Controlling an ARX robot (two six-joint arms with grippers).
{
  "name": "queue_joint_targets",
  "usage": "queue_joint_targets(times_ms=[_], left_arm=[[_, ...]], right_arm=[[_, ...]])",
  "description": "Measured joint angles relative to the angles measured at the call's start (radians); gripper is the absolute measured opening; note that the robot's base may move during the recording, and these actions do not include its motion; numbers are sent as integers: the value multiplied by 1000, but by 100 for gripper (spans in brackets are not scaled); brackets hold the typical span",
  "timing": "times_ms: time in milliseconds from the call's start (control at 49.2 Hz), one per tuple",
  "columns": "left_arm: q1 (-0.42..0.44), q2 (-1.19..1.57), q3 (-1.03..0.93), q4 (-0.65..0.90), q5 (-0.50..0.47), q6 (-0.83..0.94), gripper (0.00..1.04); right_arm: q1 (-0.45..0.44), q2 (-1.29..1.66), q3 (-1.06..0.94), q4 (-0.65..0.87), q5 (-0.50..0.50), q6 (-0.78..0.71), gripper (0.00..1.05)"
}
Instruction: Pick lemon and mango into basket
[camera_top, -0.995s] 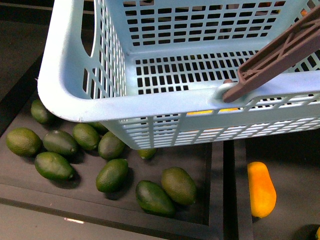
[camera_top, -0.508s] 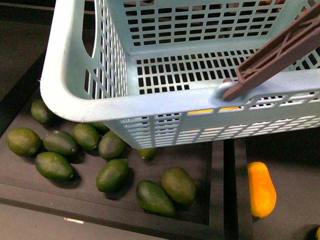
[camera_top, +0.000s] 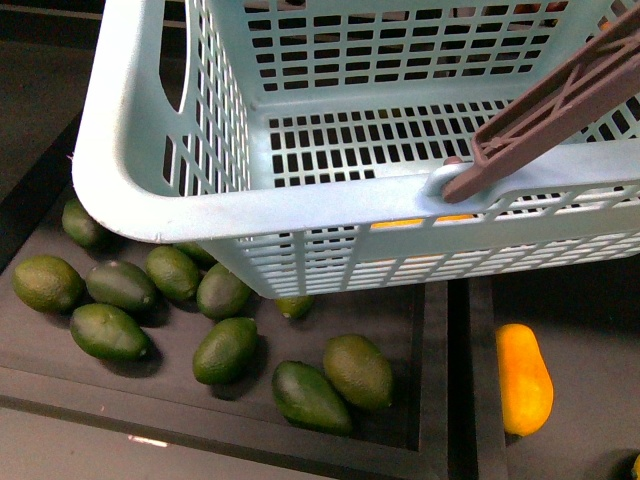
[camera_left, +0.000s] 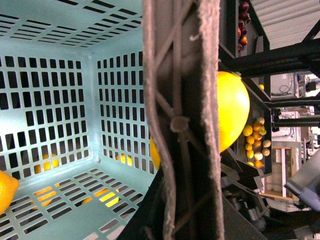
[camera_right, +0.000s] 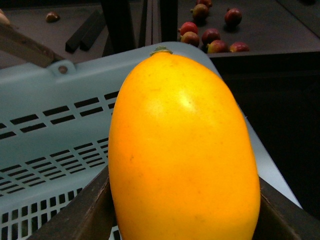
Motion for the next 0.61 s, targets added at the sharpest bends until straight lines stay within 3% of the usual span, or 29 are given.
queue_joint_targets(times_ms=[203,325,508,609], left_arm=[[0,0,0,0,0,2,6],[0,2,-1,0,-6,-1,6],[1,2,-1,0,-5,3,6],[0,2,-1,0,1,0,6]], right_arm=[[-15,-30,0,-48,11,28,98],[-63,-116,-16,-164,2,113,96],[-67,-305,-48,-361,96,162,96],[-119,-409,-203,-30,-168,10,80]])
